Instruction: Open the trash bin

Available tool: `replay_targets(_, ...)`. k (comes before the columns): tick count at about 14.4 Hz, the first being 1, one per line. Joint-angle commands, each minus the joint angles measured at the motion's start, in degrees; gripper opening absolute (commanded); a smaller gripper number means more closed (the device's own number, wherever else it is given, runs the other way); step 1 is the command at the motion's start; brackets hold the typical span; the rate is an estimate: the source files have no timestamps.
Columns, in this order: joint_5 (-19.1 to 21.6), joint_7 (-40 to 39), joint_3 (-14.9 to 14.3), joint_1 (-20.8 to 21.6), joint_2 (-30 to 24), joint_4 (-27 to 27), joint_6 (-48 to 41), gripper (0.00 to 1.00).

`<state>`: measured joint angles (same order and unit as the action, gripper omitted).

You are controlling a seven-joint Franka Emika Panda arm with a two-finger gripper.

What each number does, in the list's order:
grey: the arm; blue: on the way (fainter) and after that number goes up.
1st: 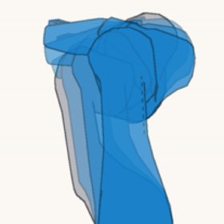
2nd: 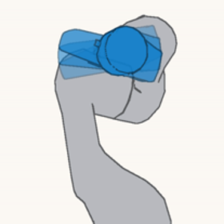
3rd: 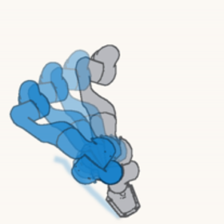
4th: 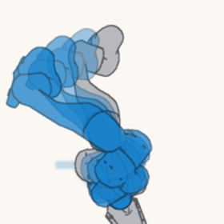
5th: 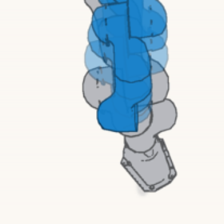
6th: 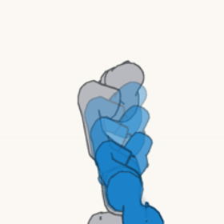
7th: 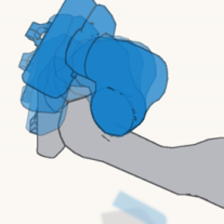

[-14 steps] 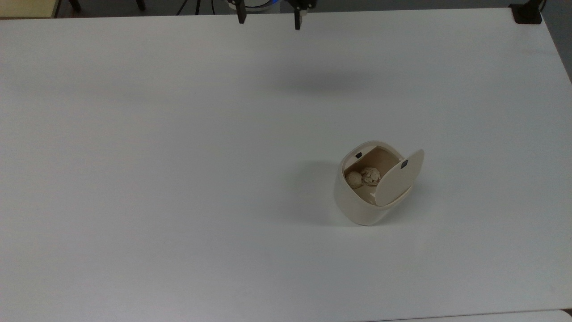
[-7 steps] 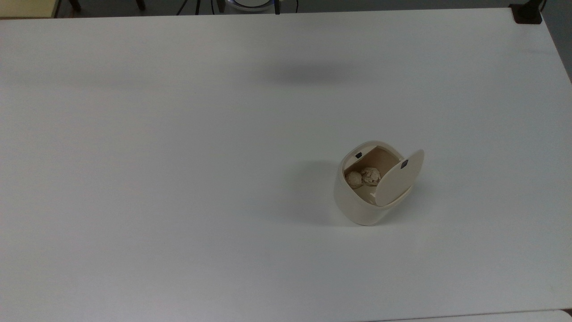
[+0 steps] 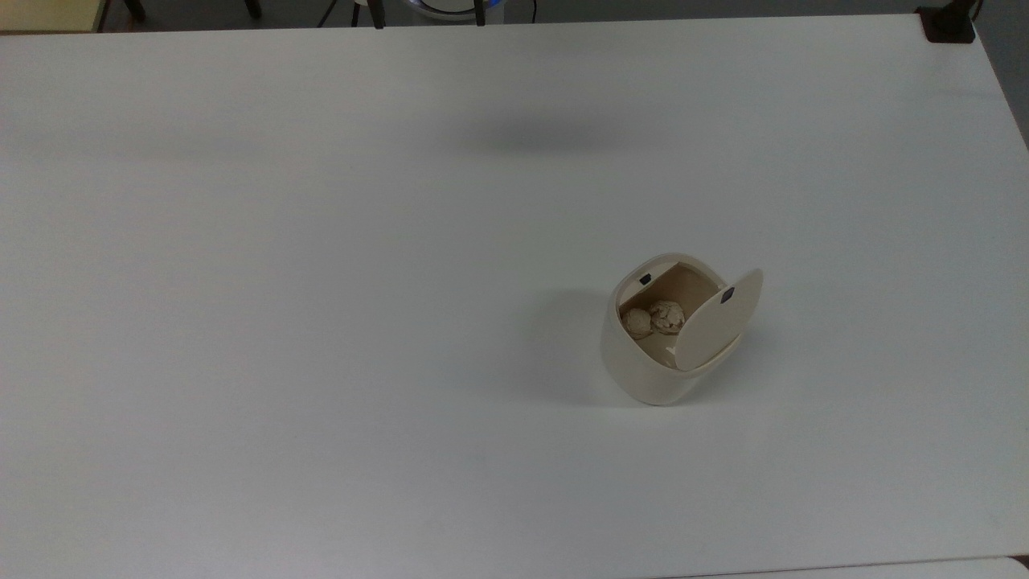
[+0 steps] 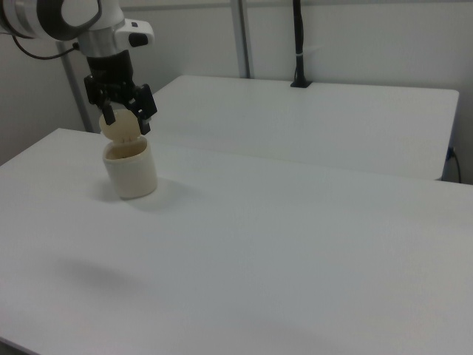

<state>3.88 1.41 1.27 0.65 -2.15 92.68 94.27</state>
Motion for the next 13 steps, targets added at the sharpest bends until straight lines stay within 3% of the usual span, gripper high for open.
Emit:
replay_targets(1, 0.1, -0.4, 0.1, -0.1, 0.0, 1.1, 4.9, 1.0)
replay_targets(4, -2.8, 4.5, 0.1, 0.2, 0.3, 1.1, 6.9, 1.0)
replay_targets(8, -7.2, 4.8, 0.8, 0.7, 0.3, 1.1, 5.1, 1.0)
replay_targets(13, -7.8, 4.7, 0.8, 0.8, -0.1, 1.1, 2.9, 1.0)
